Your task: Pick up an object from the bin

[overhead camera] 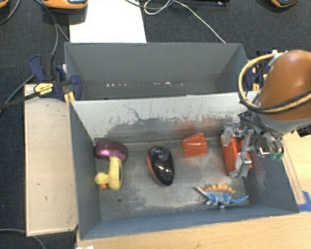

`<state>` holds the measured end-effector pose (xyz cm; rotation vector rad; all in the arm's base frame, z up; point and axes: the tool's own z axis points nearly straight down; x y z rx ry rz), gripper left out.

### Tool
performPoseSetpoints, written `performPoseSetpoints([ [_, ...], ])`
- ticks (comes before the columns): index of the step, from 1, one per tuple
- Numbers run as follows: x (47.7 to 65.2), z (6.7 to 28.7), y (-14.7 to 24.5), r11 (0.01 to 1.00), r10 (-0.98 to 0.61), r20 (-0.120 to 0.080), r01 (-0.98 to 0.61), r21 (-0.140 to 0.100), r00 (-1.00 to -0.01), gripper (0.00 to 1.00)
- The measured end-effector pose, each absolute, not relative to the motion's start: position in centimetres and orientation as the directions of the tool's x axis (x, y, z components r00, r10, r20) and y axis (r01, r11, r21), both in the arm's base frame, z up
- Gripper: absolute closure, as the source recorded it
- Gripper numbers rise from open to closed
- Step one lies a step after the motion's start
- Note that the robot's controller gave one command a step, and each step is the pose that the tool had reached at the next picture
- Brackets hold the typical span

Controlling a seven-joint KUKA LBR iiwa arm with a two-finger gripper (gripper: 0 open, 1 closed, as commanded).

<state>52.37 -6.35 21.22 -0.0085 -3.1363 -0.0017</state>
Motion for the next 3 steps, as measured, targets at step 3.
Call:
performPoseSetpoints([
  [3, 48.6, 15.7, -7.6, 0.999, -0.038, -0.006, -0.038, -0.001, -0.999, 0.00],
])
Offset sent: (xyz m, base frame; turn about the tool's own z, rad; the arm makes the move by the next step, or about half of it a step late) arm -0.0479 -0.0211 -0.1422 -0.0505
